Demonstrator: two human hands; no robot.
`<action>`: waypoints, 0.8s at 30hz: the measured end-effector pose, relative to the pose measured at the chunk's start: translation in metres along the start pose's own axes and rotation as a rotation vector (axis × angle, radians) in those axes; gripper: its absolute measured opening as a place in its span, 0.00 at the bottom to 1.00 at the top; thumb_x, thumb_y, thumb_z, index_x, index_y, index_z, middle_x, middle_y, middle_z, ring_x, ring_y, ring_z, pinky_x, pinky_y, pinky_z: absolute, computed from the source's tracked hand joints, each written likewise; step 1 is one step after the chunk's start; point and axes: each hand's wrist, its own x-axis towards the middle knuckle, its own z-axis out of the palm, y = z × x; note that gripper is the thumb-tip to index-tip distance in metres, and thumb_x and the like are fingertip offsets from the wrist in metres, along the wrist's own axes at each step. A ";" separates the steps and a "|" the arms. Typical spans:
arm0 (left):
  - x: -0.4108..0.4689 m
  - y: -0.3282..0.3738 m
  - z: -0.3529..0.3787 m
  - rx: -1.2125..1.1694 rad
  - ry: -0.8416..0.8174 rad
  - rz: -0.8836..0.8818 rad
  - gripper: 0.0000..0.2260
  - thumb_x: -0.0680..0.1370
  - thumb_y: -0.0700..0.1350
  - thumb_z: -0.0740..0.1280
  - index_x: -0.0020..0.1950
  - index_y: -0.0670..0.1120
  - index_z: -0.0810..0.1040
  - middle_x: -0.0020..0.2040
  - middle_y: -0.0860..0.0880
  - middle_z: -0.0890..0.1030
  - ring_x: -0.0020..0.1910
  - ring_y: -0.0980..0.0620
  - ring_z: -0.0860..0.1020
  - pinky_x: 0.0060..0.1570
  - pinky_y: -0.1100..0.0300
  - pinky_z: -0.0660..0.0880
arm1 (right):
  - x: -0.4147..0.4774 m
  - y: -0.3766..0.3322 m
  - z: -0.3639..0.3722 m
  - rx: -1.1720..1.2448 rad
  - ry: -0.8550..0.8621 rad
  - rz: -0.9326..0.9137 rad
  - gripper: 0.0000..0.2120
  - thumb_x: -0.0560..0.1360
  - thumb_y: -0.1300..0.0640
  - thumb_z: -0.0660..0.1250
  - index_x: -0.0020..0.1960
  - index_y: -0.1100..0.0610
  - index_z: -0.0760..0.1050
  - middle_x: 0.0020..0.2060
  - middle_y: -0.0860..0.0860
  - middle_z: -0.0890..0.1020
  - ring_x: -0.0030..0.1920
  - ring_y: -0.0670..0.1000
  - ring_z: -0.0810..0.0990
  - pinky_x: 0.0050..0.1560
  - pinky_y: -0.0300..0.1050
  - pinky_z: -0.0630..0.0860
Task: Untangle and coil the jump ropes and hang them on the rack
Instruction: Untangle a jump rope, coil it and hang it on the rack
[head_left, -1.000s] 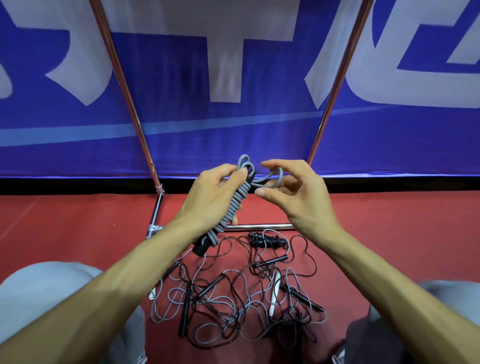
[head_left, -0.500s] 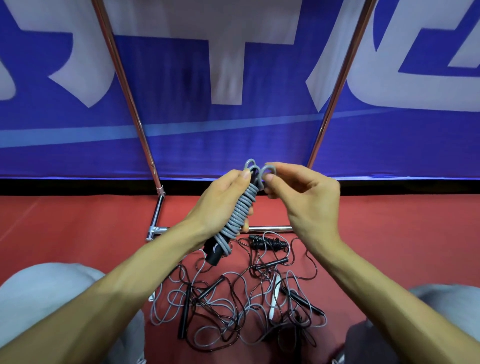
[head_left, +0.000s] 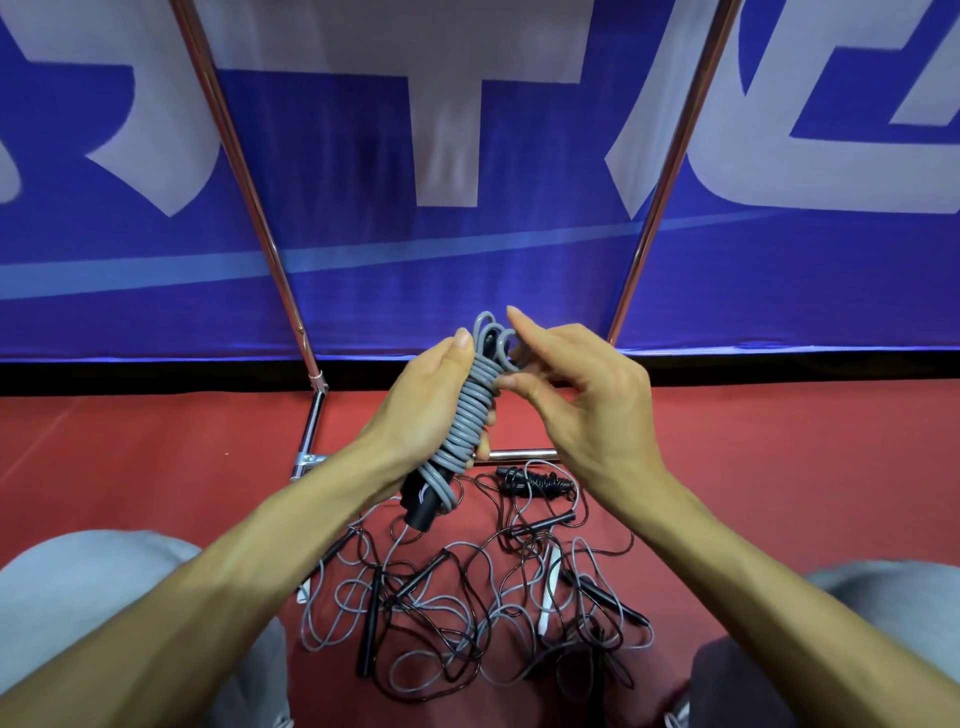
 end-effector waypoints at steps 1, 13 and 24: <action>-0.001 0.001 0.001 -0.014 0.000 -0.010 0.17 0.84 0.54 0.51 0.49 0.44 0.72 0.29 0.46 0.76 0.22 0.47 0.74 0.23 0.60 0.71 | 0.001 -0.002 -0.001 0.040 0.022 0.057 0.21 0.68 0.63 0.74 0.61 0.60 0.78 0.39 0.52 0.82 0.39 0.44 0.79 0.46 0.35 0.77; -0.002 0.001 0.001 -0.054 -0.005 -0.013 0.17 0.84 0.52 0.53 0.57 0.39 0.71 0.31 0.44 0.75 0.24 0.46 0.73 0.25 0.59 0.71 | 0.014 -0.014 -0.015 0.270 0.025 0.510 0.07 0.66 0.62 0.78 0.40 0.51 0.84 0.31 0.44 0.84 0.31 0.43 0.82 0.38 0.42 0.79; 0.000 -0.005 0.004 0.157 -0.018 0.024 0.14 0.83 0.53 0.57 0.45 0.46 0.74 0.31 0.48 0.79 0.26 0.44 0.77 0.29 0.55 0.74 | 0.016 0.000 -0.019 -0.396 -0.205 0.204 0.06 0.67 0.57 0.73 0.34 0.59 0.82 0.27 0.58 0.81 0.29 0.61 0.75 0.34 0.47 0.75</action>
